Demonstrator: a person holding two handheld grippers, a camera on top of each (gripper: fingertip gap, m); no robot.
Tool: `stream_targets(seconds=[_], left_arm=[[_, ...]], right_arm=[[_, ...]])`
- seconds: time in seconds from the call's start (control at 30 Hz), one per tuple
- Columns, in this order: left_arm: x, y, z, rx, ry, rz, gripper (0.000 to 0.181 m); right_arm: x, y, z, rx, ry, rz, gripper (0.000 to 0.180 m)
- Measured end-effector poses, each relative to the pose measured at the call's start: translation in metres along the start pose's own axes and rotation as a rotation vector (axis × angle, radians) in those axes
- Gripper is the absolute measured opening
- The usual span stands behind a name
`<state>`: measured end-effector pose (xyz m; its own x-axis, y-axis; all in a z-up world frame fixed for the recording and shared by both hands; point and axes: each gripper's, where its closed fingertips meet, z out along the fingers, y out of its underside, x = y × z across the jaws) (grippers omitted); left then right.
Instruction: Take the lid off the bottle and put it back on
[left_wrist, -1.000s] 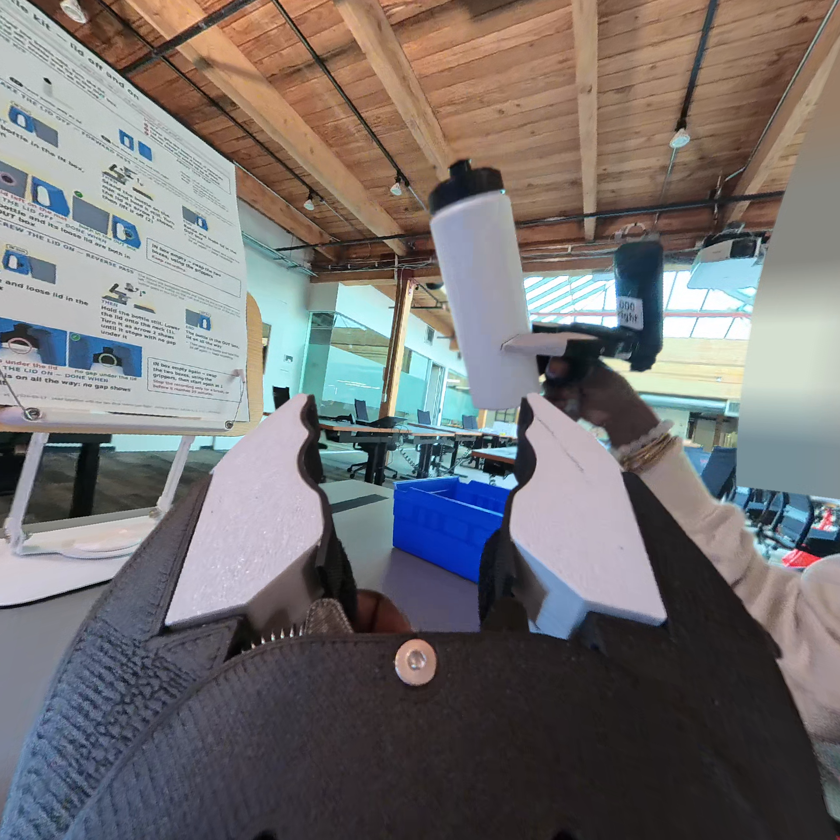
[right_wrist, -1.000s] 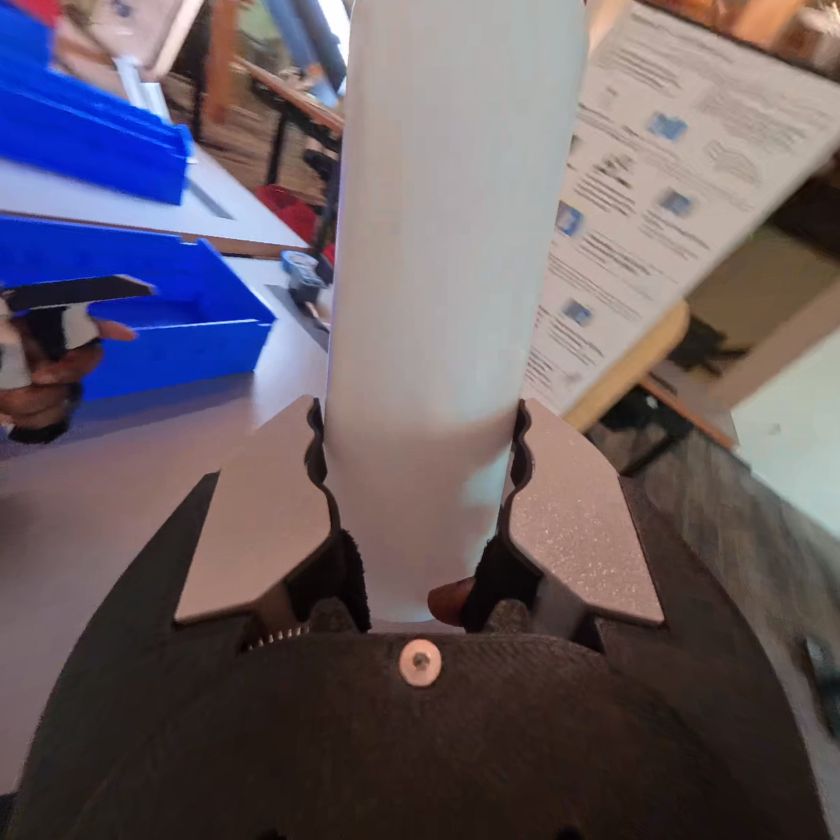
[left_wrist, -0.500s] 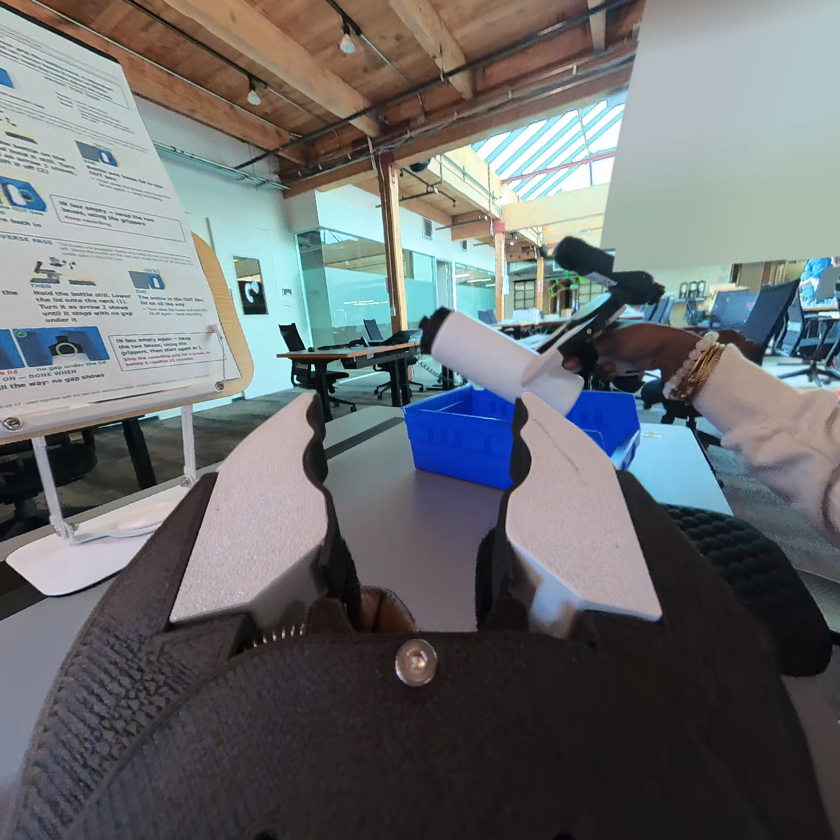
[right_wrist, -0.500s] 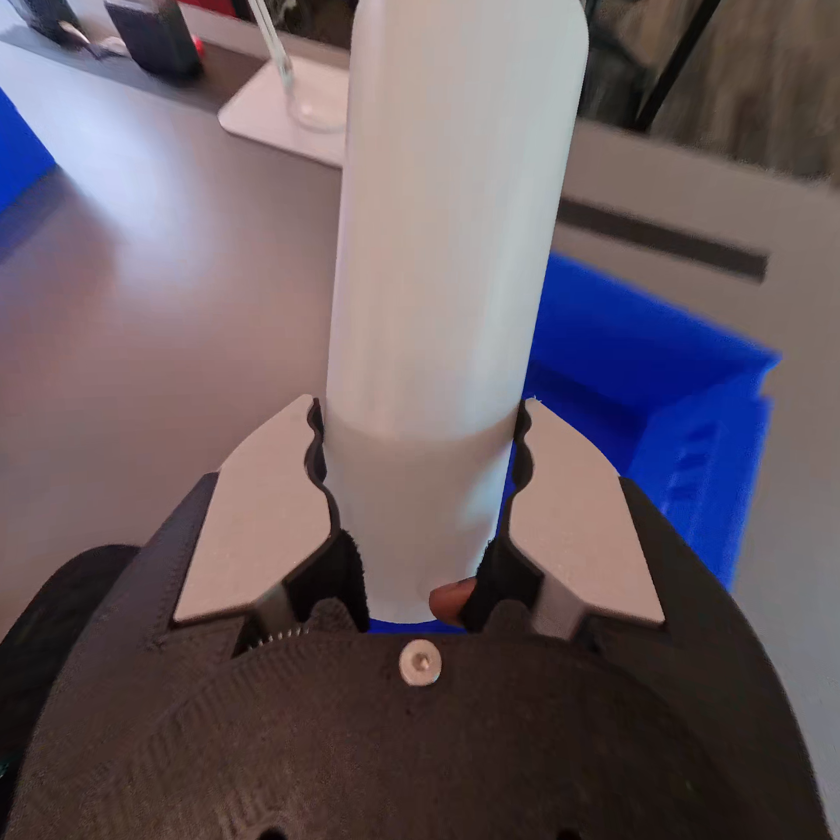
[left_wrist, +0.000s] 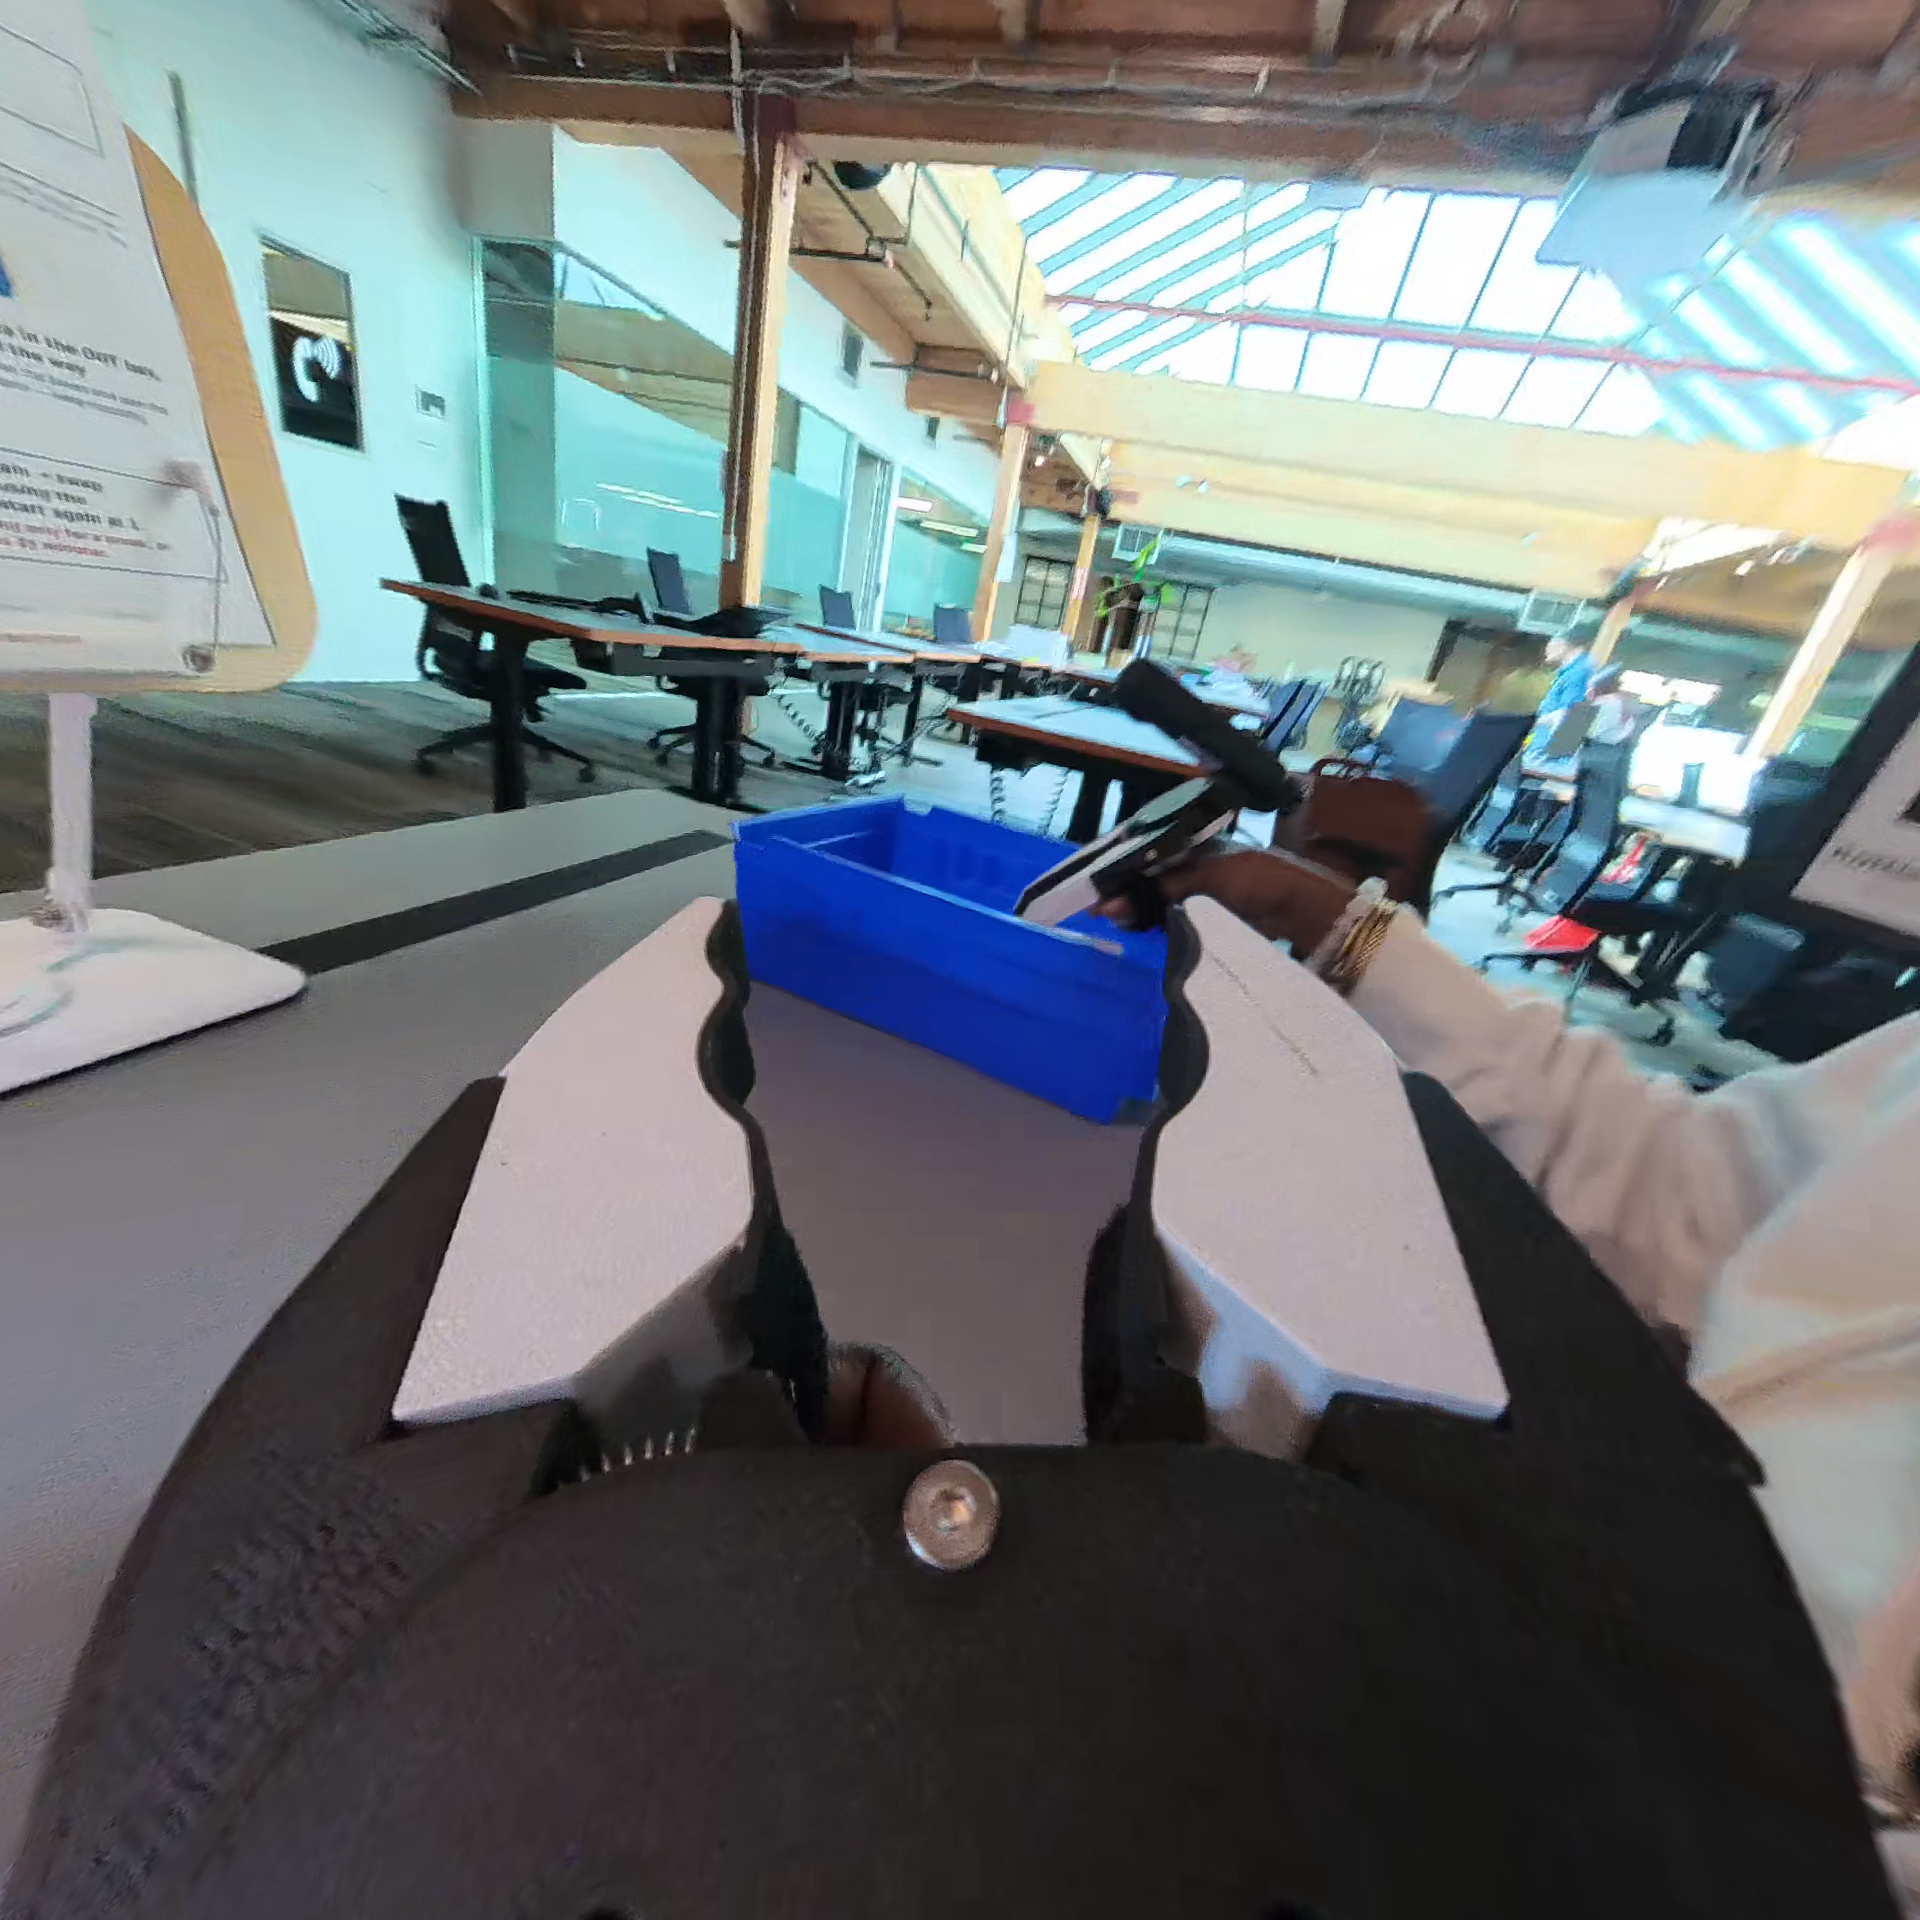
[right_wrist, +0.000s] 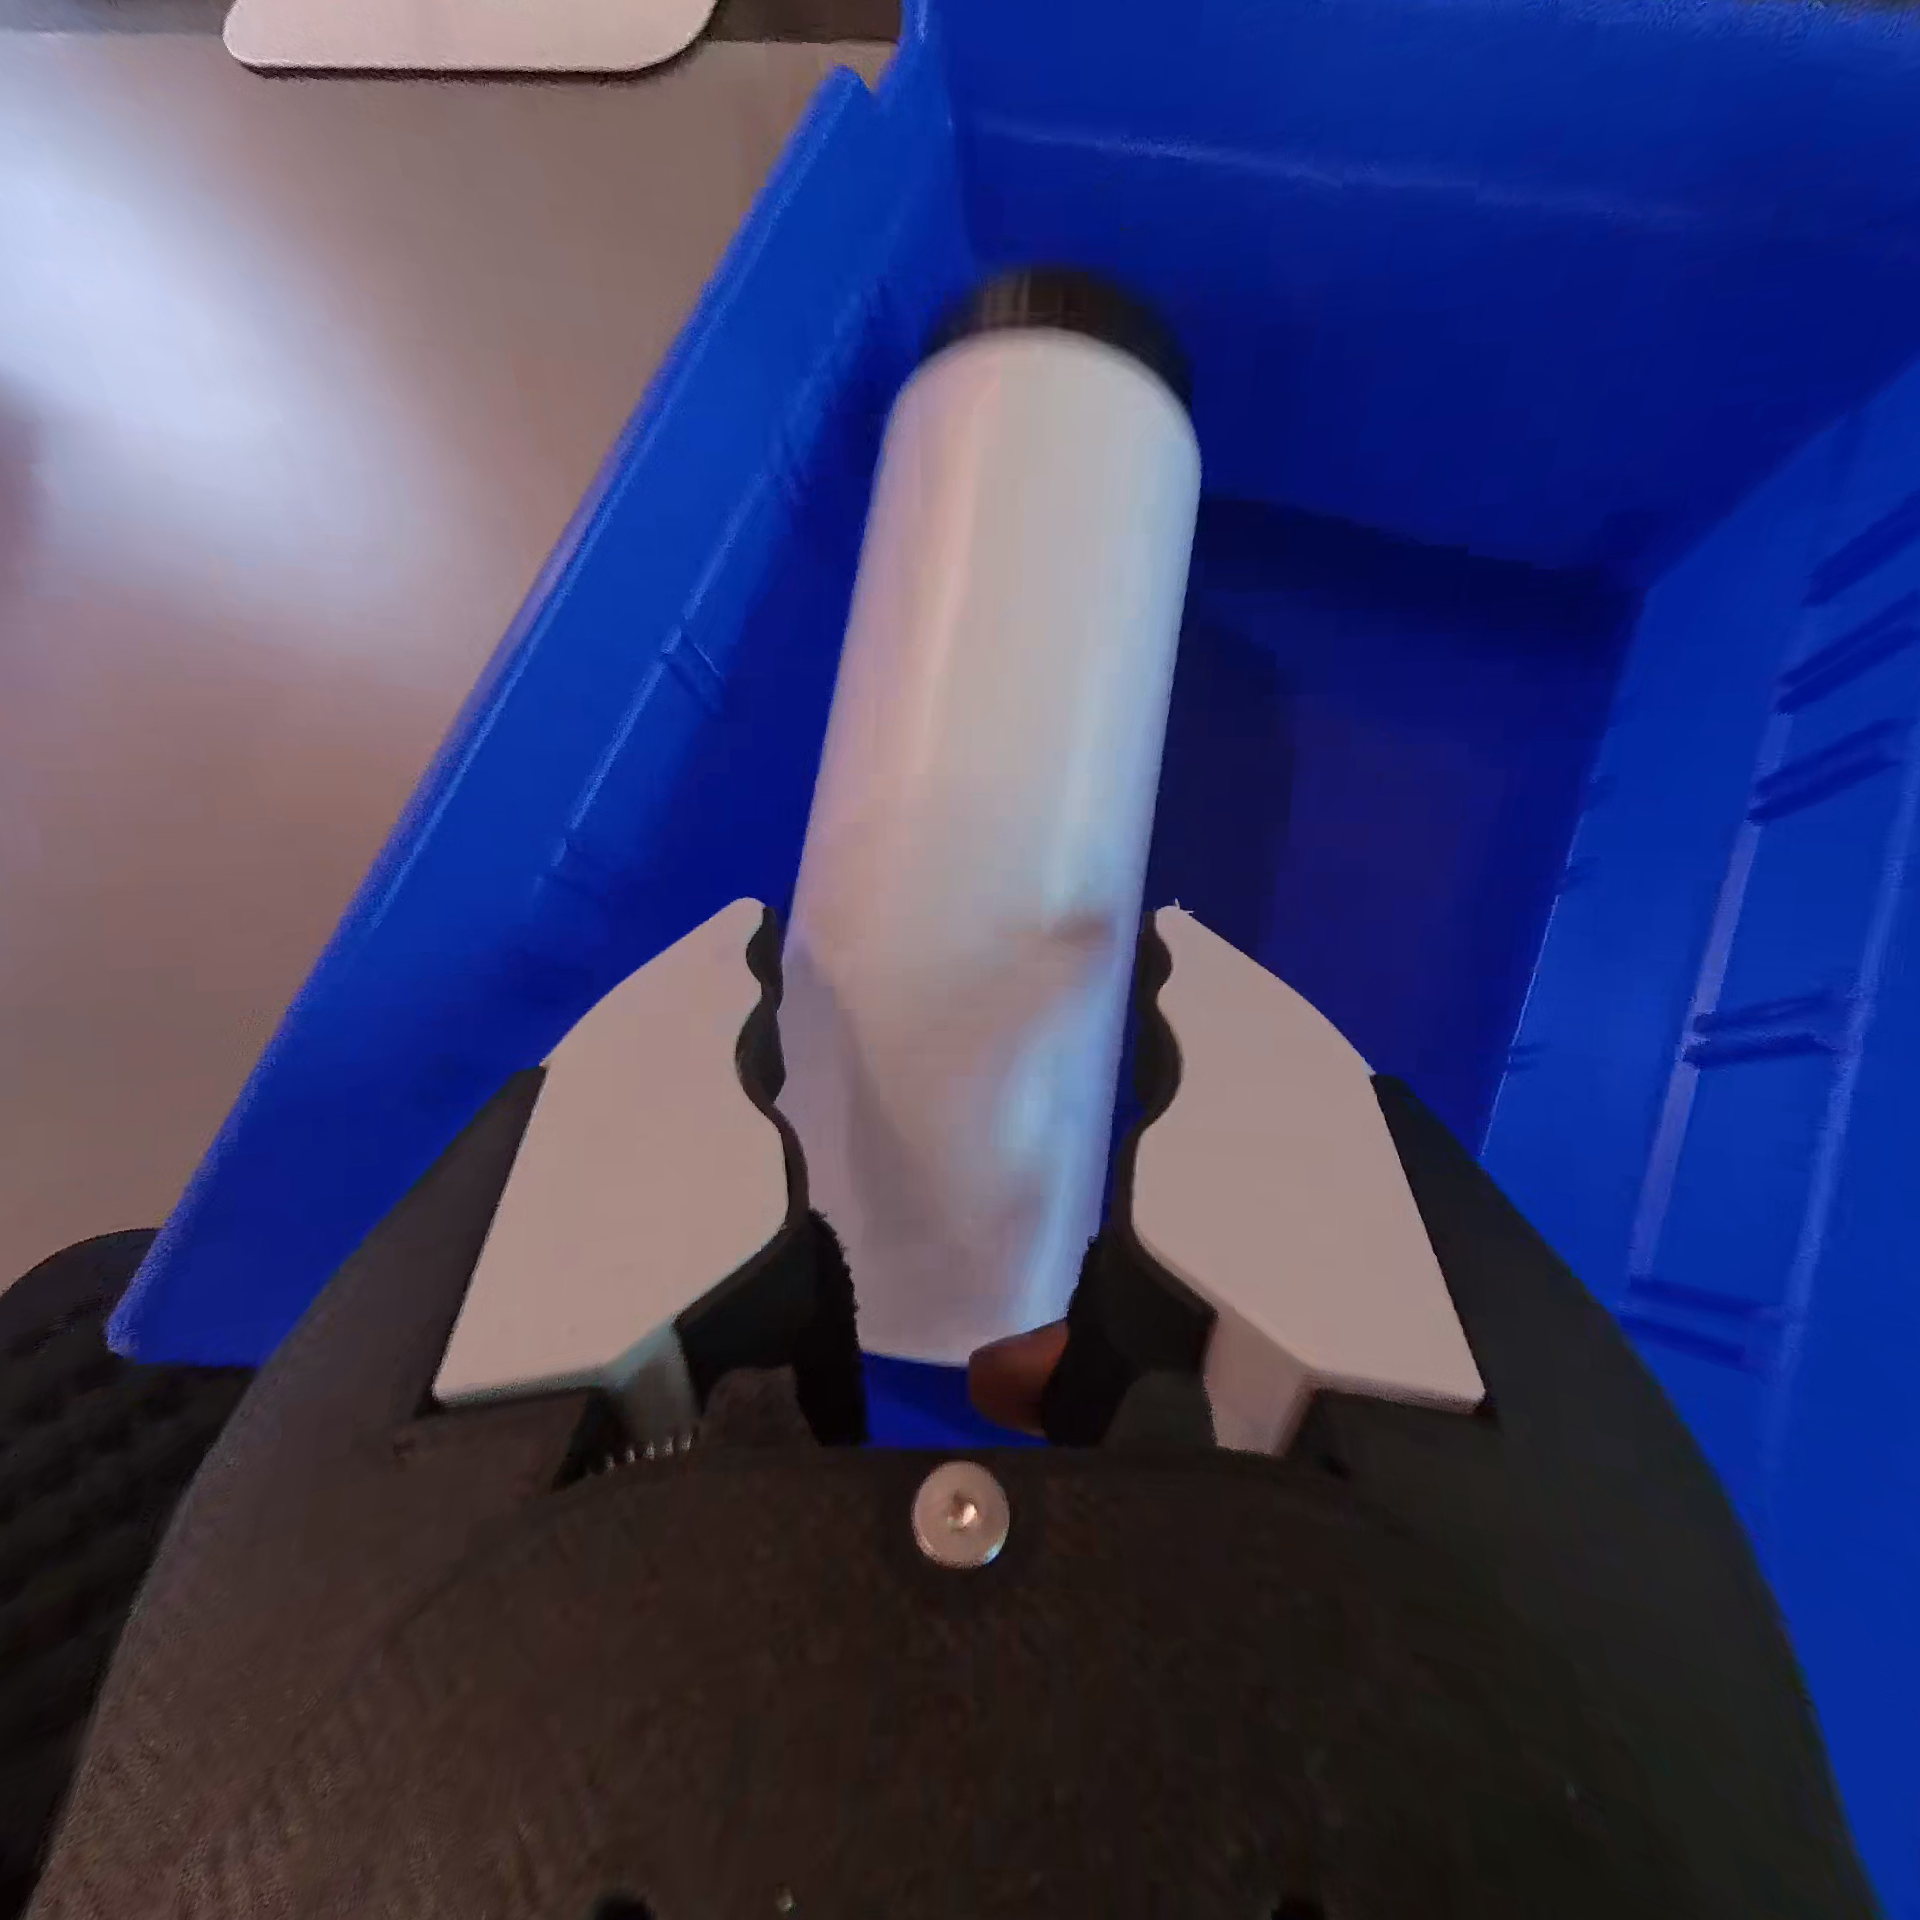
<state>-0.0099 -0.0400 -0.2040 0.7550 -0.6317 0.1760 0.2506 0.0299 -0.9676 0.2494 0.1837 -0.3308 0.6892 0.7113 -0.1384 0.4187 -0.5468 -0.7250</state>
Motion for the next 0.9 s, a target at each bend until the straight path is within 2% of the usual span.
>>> stream_targets(seconds=[0.07,0.17,0.3,0.4,0.47,0.53,0.6,0.63,0.73,0.8,0.9], left_arm=[[0.007,-0.015,-0.009,0.037,-0.005,-0.003,0.077],[0.004,-0.029,-0.035,0.046,-0.148,0.123,0.079],[-0.024,-0.041,-0.096,0.041,-0.519,0.342,0.087],[-0.043,-0.044,-0.148,0.028,-0.778,0.419,0.103],[-0.056,-0.037,-0.178,-0.044,-0.942,0.485,0.126],[-0.065,-0.023,-0.197,-0.146,-1.046,0.532,0.132],[-0.068,-0.006,-0.194,-0.223,-1.022,0.559,0.130],[-0.071,0.006,-0.189,-0.277,-0.996,0.553,0.127],[-0.086,0.034,-0.179,-0.391,-0.973,0.502,0.117],[-0.092,0.047,-0.172,-0.412,-0.951,0.464,0.104],[-0.098,0.058,-0.170,-0.466,-0.969,0.476,0.095]], right_arm=[[-0.001,-0.010,-0.007,0.045,0.023,-0.061,0.072],[-0.014,-0.034,-0.024,0.198,0.031,-0.144,0.090],[-0.061,-0.054,-0.049,0.454,-0.036,-0.269,0.126],[-0.095,-0.047,-0.055,0.546,-0.061,-0.393,0.145],[-0.108,-0.030,-0.040,0.445,-0.061,-0.502,0.146],[-0.109,-0.007,-0.018,0.214,-0.033,-0.538,0.146],[-0.109,0.016,-0.003,0.012,-0.010,-0.531,0.141],[-0.107,0.023,0.003,-0.040,0.020,-0.521,0.130],[-0.101,0.032,0.012,-0.111,0.100,-0.538,0.073],[-0.101,0.027,0.016,-0.094,0.168,-0.512,0.063],[-0.114,0.019,0.028,-0.077,0.192,-0.515,0.064]])
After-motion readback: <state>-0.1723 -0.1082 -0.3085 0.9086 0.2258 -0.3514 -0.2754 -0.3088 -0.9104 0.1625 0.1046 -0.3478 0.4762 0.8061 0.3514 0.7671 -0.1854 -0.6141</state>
